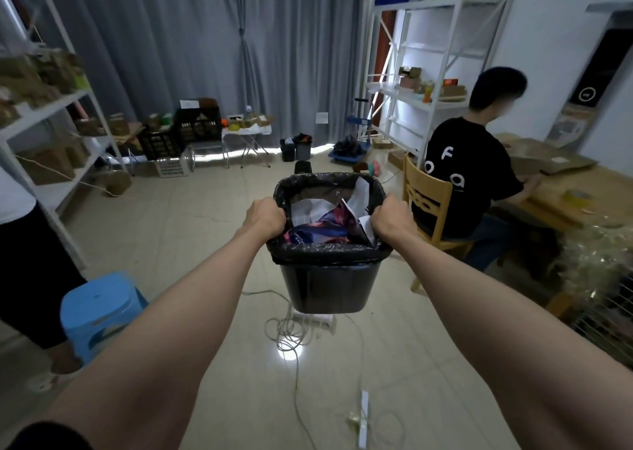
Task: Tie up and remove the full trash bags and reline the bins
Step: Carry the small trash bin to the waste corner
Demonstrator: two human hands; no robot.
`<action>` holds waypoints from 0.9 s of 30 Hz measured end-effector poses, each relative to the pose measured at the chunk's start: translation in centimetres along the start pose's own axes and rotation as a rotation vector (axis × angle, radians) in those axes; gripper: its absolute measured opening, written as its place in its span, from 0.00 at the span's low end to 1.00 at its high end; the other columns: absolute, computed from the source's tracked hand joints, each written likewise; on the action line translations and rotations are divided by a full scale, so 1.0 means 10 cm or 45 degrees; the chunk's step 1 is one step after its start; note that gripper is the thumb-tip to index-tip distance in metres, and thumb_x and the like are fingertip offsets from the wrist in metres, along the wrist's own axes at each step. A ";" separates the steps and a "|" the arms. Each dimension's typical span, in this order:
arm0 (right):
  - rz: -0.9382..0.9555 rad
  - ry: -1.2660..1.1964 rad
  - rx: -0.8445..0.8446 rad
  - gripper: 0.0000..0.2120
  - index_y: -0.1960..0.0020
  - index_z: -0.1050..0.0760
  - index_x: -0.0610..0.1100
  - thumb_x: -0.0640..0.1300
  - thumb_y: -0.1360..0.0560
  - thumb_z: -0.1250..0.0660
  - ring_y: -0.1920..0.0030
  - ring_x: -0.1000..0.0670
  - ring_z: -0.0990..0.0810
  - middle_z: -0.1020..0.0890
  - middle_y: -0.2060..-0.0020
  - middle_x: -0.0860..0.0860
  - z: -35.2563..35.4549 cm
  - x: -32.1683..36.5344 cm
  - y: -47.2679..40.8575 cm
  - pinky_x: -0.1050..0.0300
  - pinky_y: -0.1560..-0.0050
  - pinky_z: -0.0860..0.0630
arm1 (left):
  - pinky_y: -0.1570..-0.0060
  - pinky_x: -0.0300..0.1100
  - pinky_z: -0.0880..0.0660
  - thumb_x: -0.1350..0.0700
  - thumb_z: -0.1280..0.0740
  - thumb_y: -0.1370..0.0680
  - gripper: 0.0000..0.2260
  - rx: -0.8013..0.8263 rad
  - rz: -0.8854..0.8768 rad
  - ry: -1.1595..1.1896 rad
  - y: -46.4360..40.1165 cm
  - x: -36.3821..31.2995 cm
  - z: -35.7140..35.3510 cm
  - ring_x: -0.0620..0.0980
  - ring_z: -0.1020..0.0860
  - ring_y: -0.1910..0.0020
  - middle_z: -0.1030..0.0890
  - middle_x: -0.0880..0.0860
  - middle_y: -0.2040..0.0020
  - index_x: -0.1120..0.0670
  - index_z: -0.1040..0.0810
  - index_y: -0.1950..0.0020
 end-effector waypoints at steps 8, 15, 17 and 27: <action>-0.020 0.053 -0.036 0.14 0.38 0.30 0.39 0.39 0.22 0.45 0.43 0.37 0.23 0.23 0.42 0.39 -0.49 0.21 -1.36 0.50 0.53 0.30 | 0.62 0.46 0.31 0.59 0.42 0.21 0.08 0.005 -0.067 0.001 -1.60 -0.25 -0.33 0.58 0.25 0.57 0.22 0.60 0.53 0.59 0.25 0.55; -0.053 0.048 -0.058 0.21 0.30 0.35 0.38 0.38 0.22 0.45 0.40 0.36 0.24 0.24 0.39 0.37 -0.63 0.59 -2.65 0.50 0.50 0.31 | 0.59 0.46 0.31 0.59 0.42 0.20 0.08 0.028 -0.129 -0.019 -2.97 -0.67 -0.26 0.59 0.25 0.54 0.24 0.61 0.52 0.60 0.26 0.54; -0.038 0.050 -0.064 0.21 0.30 0.35 0.37 0.38 0.22 0.45 0.39 0.36 0.25 0.24 0.38 0.37 -0.66 0.70 -2.99 0.50 0.50 0.31 | 0.59 0.46 0.32 0.59 0.42 0.19 0.08 0.018 -0.143 -0.034 -3.33 -0.78 -0.24 0.59 0.26 0.55 0.25 0.60 0.53 0.60 0.27 0.56; -0.019 0.055 -0.051 0.15 0.36 0.31 0.39 0.39 0.22 0.43 0.43 0.38 0.23 0.23 0.42 0.40 -1.24 0.93 -5.06 0.52 0.54 0.32 | 0.59 0.46 0.30 0.58 0.41 0.20 0.08 -0.041 -0.126 -0.112 -5.29 -1.24 -0.56 0.59 0.25 0.54 0.23 0.61 0.49 0.60 0.24 0.52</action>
Point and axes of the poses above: each hand's wrist, its own y-axis away from the middle knuckle, its own z-axis out of the back of the hand, x = y × z, the point moved 1 cm from there along -y, towards the middle knuckle
